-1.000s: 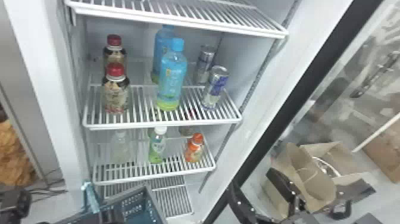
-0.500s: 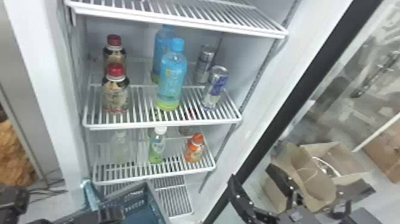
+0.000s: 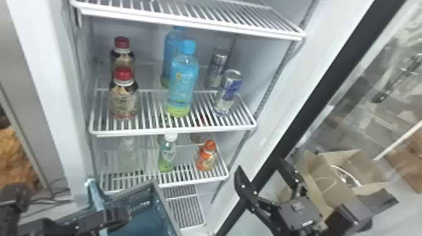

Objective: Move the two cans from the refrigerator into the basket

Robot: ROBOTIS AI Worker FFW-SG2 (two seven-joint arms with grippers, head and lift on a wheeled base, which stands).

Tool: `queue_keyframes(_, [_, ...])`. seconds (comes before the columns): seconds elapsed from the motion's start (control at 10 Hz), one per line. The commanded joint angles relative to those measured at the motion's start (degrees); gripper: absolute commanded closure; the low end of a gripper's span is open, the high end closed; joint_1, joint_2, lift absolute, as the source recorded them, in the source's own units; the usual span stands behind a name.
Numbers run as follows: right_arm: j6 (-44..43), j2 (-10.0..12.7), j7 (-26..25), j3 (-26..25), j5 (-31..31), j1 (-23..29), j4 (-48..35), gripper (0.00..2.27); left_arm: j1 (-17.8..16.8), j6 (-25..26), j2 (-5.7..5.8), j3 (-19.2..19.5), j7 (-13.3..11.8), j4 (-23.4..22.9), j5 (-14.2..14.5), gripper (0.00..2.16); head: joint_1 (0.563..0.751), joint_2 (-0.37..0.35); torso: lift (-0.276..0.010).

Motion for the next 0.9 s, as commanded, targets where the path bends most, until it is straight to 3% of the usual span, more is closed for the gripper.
queue_keyframes(0.0, [0.0, 0.01, 0.0, 0.96, 0.55, -3.15, 2.23, 0.15, -0.97, -0.12, 0.17, -0.18, 0.01, 0.0, -0.12, 1.19, 0.695, -0.323, -0.025])
queue_keyframes(0.5, [0.0, 2.03, -0.35, 1.31, 3.07, -16.09, 11.37, 0.15, -2.24, 0.03, 0.87, -1.32, 0.01, 0.0, -0.12, 1.19, 0.695, -0.301, -0.025])
queue_keyframes(0.8, [0.0, 2.03, -0.35, 3.36, 3.29, -23.68, 17.14, 0.15, -2.52, 0.03, 1.05, -1.67, 0.01, 0.0, -0.01, 1.19, 0.695, -0.281, -0.025])
